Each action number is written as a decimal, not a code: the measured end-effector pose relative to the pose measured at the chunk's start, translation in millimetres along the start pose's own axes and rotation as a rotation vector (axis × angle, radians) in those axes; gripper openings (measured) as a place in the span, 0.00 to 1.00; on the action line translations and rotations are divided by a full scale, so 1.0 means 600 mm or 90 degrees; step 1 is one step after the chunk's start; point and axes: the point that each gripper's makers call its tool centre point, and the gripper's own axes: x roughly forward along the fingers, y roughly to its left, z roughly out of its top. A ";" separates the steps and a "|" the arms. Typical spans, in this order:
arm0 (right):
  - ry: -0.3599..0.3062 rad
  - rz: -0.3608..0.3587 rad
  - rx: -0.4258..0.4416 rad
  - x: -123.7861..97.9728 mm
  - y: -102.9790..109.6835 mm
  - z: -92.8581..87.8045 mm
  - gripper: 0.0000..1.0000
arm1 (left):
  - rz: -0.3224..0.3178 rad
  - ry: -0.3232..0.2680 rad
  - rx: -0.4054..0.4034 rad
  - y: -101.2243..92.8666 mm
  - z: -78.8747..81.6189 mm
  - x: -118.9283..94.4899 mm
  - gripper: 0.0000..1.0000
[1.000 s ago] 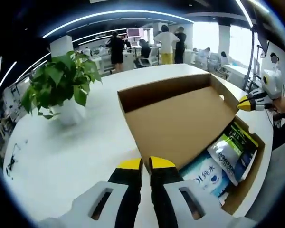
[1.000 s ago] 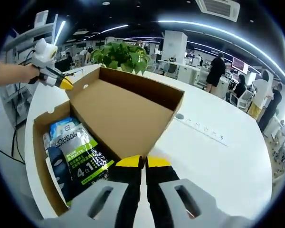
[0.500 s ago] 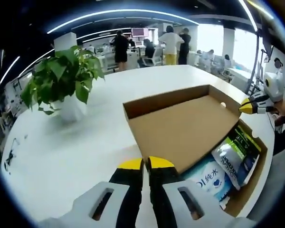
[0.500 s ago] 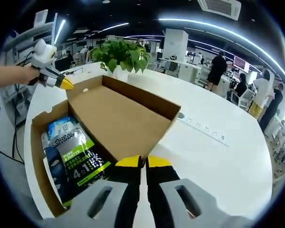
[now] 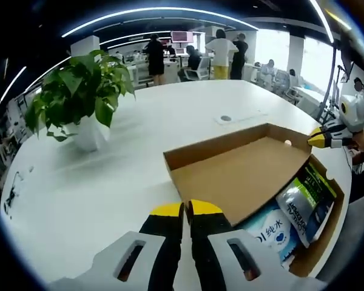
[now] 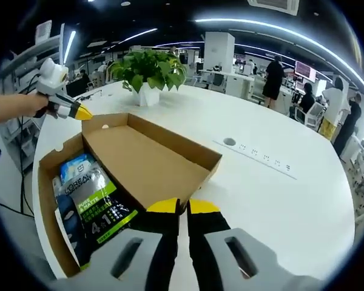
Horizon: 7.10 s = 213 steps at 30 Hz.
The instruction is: Operate the shoe box by opening the lid, removing the specified soft item, and placing it in the target area until the item is outside and the box remains undamaged.
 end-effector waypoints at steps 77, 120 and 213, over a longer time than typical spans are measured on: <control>0.021 0.108 0.084 -0.114 0.070 -0.016 0.33 | -0.108 0.081 -0.047 -0.169 -0.067 -0.077 0.20; 0.004 0.183 0.093 -0.156 0.153 -0.063 0.46 | -0.286 0.107 -0.175 -0.302 -0.129 -0.027 0.05; 0.068 0.179 0.280 -0.125 0.167 -0.028 0.00 | -0.222 0.032 -0.135 -0.301 -0.042 -0.099 0.00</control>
